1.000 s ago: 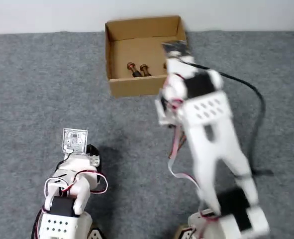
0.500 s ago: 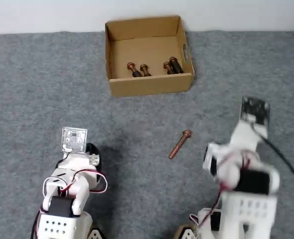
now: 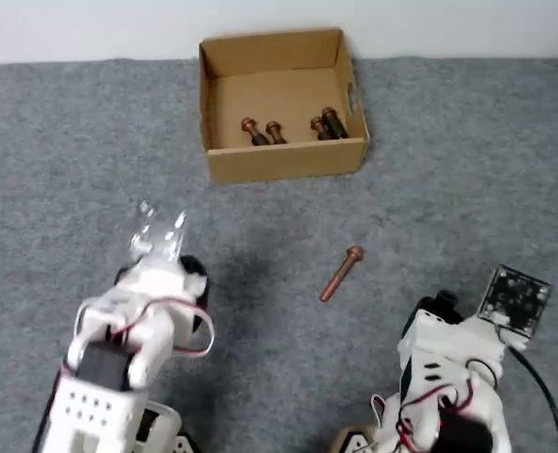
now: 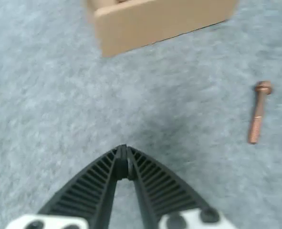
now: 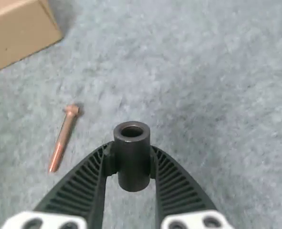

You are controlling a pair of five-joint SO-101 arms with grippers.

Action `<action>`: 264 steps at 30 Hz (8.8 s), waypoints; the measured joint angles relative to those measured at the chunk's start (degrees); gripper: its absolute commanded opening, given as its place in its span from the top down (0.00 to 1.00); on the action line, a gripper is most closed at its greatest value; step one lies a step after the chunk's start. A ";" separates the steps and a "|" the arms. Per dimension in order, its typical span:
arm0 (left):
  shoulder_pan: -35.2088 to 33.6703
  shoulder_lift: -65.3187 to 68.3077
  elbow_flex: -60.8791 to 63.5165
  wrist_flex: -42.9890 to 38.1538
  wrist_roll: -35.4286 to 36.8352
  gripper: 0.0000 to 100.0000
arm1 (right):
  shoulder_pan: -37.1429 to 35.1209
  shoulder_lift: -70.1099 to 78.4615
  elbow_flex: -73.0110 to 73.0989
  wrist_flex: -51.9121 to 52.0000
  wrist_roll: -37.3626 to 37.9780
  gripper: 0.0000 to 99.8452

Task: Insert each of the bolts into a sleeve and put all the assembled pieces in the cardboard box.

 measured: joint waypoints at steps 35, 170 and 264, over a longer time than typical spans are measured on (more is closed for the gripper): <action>24.97 106.73 -95.65 26.64 12.84 0.80 | 0.26 -0.26 1.32 -0.09 0.00 0.99; 23.56 -36.48 8.44 -10.90 22.68 1.00 | -61.01 -0.18 4.22 -16.18 17.23 0.99; -18.02 -36.48 34.73 -7.12 -12.04 0.99 | -24.70 91.78 -59.69 -45.54 23.12 0.99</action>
